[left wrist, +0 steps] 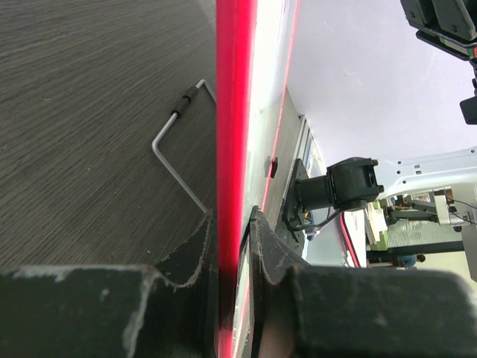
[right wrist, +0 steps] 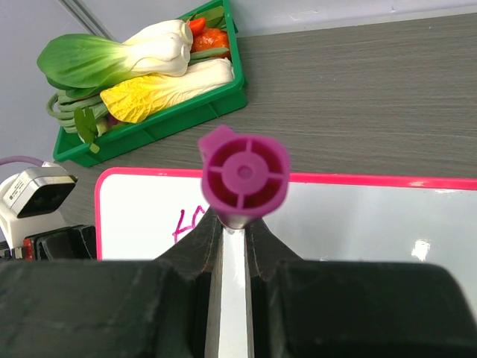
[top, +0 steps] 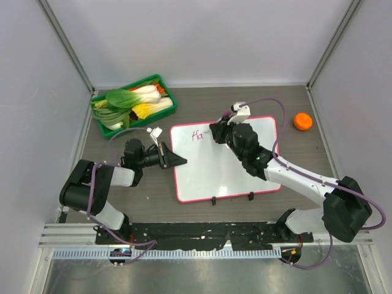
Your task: Write a sentence on the whiteboard
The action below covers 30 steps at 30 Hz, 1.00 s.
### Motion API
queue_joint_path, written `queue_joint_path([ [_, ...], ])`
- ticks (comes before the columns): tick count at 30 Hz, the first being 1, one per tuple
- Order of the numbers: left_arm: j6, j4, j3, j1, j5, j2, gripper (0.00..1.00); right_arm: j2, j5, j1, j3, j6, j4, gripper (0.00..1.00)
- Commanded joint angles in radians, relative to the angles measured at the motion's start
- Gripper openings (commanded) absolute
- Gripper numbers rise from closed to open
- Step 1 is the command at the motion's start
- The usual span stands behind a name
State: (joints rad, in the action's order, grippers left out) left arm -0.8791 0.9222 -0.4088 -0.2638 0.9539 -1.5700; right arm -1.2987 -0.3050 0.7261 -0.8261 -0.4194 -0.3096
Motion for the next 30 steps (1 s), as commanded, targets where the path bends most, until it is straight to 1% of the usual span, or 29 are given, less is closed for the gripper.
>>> queue_joint_path([
  [1, 0.124, -0.135, 0.015, -0.017, -0.095, -0.036, 0.0, -0.004, -0.02, -0.005, 0.01, 0.008, -0.037, 0.01],
  [15, 0.124, -0.135, 0.015, -0.017, -0.095, -0.038, 0.0, 0.039, 0.01, -0.005, 0.059, -0.012, -0.005, 0.01],
  [30, 0.124, -0.137, 0.013, -0.017, -0.096, -0.039, 0.0, 0.09, 0.084, -0.005, 0.107, -0.036, 0.043, 0.01],
])
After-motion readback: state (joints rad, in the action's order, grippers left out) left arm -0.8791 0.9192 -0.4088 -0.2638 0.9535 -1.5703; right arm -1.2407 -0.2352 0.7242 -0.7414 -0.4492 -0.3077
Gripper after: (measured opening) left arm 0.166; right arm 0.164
